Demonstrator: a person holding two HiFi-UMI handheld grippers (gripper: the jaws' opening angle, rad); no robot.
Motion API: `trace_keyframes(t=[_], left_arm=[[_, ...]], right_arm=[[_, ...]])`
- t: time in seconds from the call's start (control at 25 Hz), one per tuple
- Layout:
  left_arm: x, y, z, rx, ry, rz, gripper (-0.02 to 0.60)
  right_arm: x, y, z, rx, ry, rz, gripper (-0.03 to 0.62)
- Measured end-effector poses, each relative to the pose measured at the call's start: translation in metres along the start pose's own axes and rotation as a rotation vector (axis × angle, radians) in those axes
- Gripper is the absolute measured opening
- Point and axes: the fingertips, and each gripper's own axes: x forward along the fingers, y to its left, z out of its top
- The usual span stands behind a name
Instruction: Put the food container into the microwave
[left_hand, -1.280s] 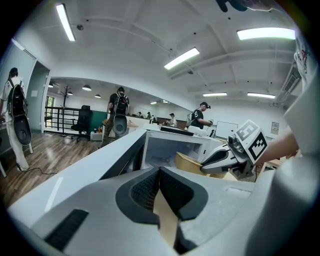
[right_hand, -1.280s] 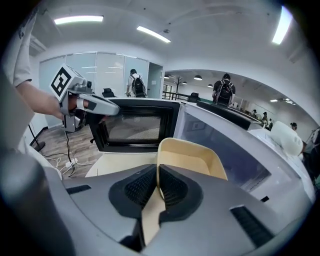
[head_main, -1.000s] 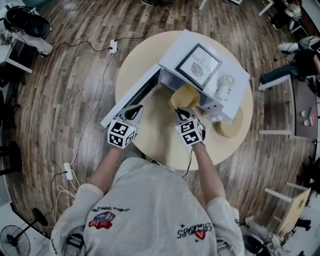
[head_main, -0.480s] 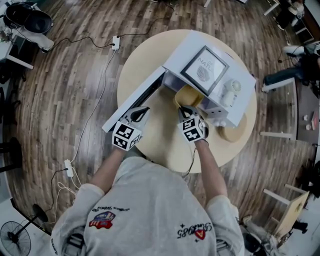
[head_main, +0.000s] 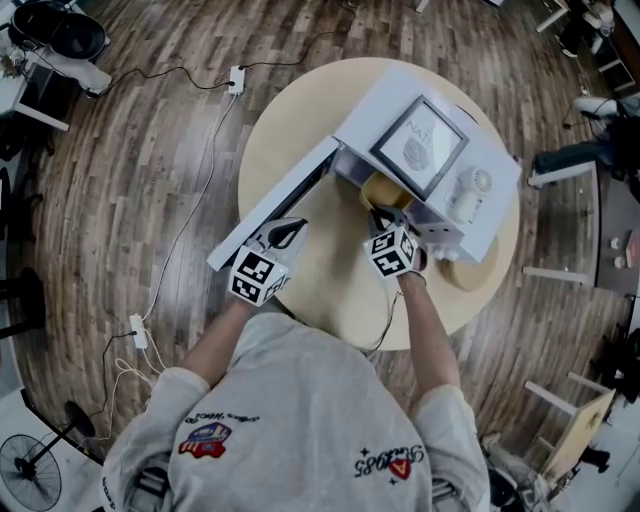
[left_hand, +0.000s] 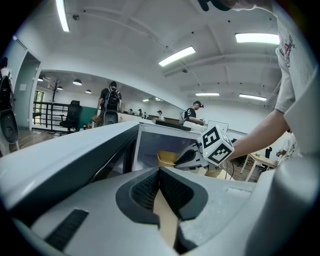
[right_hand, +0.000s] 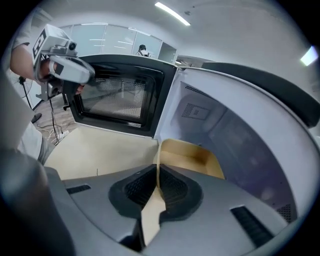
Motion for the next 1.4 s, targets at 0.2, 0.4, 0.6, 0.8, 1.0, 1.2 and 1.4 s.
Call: trace_keyframes(t=[0.2,0.4,0.6,0.8,1.0,1.2,1.4], left_arm=[[-0.001,0.001,0.001,0.0,-0.006,-0.001,0.005],[0.0,0.002,0.001,-0.001,-0.006,-0.001,0.005],[0.0,0.001,0.002,0.003,-0.003,-0.008,0.005],[-0.001,0.001,0.002,0.004,0.002,-0.014,0.005],[-0.001,-0.001,0.003,-0.002,0.002,-0.021,0.005],[-0.001,0.0,0.002,-0.003,0.002,-0.026,0.005],[-0.001,0.001,0.001,0.001,-0.001,-0.026,0.005]], right_arm=[[0.011,-0.007,0.0,0.01,0.008,0.0,0.025],[0.022,-0.014,-0.002,-0.017,0.046,-0.029,0.025],[0.03,-0.022,0.0,-0.061,0.065,-0.068,0.026],[0.035,-0.026,-0.002,-0.071,0.077,-0.083,0.026],[0.038,-0.03,-0.004,-0.078,0.085,-0.096,0.028],[0.042,-0.035,-0.003,-0.083,0.091,-0.116,0.029],[0.045,-0.04,-0.003,-0.082,0.091,-0.136,0.029]])
